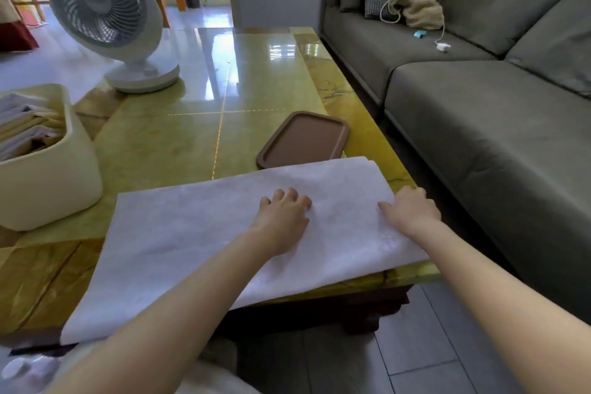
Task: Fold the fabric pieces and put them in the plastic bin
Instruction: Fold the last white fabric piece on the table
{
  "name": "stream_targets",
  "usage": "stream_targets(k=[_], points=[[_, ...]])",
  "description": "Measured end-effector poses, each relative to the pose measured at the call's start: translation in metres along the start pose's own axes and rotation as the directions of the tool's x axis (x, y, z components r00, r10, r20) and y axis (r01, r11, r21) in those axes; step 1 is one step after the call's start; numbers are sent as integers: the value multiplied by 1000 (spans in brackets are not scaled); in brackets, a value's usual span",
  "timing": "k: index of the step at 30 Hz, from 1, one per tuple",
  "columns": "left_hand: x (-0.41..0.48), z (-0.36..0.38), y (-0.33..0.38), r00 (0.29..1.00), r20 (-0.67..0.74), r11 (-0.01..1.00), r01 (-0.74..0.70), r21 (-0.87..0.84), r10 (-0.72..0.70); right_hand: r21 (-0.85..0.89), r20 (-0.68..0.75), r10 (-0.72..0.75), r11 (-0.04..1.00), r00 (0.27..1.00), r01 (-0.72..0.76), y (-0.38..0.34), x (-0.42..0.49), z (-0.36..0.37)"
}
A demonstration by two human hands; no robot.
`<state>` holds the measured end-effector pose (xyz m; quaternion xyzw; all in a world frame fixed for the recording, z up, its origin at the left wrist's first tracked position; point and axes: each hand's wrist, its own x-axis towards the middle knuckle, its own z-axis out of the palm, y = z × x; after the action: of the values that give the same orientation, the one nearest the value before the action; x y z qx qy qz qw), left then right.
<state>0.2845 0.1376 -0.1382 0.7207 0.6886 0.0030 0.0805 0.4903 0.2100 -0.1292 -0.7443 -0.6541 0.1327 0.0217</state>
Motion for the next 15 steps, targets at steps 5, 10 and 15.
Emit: stream_targets(k=[5, 10, 15], points=[[-2, 3, 3, 1000, -21, 1000, 19, 0, -19, 56, 36, 9, 998, 999, -11, 10, -5, 0], [-3, 0, 7, 999, -15, 999, 34, -8, -34, 32, 38, 27, 999, 999, -28, 16, -20, -3], [-4, -2, 10, 999, 9, 999, 53, -8, -53, 123, -45, -22, 992, 999, 27, 23, -27, -2]])
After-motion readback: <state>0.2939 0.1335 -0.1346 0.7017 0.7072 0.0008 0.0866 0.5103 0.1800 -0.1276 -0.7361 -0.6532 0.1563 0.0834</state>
